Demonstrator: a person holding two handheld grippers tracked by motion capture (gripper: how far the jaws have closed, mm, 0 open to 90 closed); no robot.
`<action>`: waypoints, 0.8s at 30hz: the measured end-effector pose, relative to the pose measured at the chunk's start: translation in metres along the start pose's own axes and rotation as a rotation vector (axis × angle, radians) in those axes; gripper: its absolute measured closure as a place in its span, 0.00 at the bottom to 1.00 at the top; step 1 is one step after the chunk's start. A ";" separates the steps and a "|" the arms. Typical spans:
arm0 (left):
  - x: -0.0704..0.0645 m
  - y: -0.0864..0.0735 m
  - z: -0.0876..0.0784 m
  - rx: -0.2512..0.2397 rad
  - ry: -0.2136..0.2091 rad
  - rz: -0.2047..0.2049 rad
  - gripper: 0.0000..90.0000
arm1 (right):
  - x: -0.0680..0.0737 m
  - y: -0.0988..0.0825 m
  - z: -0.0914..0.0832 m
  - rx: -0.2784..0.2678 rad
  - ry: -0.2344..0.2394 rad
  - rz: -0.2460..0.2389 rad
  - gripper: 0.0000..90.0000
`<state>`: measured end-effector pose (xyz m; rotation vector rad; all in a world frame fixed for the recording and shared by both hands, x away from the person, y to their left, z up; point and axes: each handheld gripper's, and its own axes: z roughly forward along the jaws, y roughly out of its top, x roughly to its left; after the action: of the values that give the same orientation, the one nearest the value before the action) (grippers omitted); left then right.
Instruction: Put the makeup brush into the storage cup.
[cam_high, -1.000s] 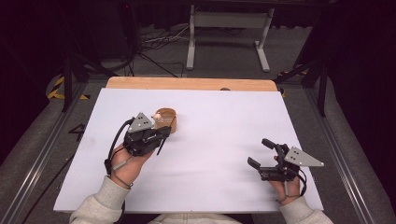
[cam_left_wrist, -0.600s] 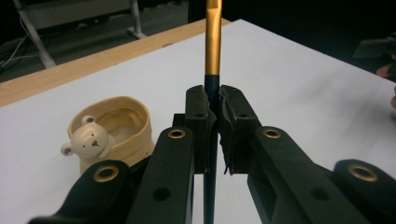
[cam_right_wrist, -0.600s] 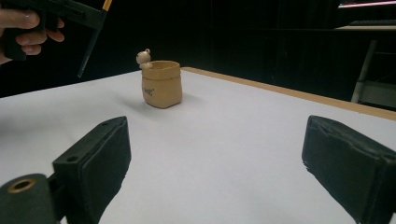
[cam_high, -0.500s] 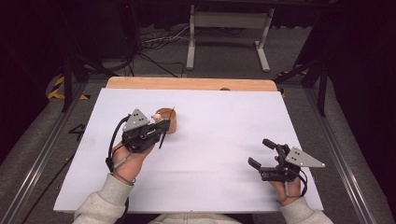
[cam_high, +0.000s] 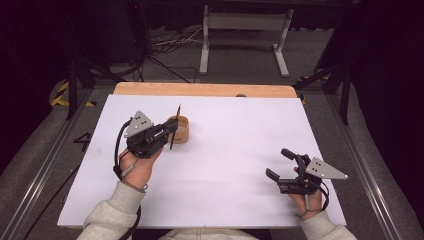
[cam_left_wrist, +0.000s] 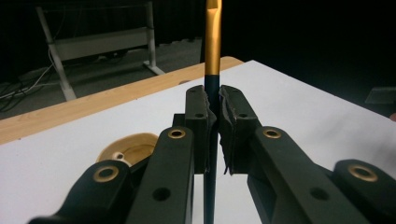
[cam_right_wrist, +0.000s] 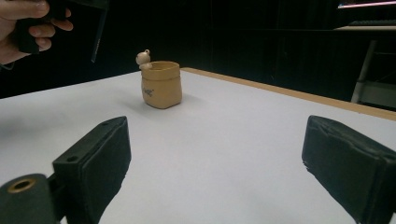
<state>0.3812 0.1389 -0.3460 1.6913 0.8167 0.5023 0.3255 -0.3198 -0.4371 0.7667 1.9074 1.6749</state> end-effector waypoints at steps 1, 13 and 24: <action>0.000 0.001 0.001 -0.007 0.004 0.002 0.92 | 0.000 0.000 0.000 -0.001 0.002 -0.001 0.09; 0.009 0.007 0.013 -0.011 0.031 -0.011 0.91 | -0.001 0.000 -0.001 -0.006 0.000 0.003 0.09; 0.016 0.017 0.021 -0.034 0.053 -0.002 0.91 | -0.001 0.000 -0.002 -0.008 0.003 0.009 0.09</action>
<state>0.4110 0.1350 -0.3369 1.6518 0.8437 0.5582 0.3254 -0.3219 -0.4370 0.7712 1.9004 1.6888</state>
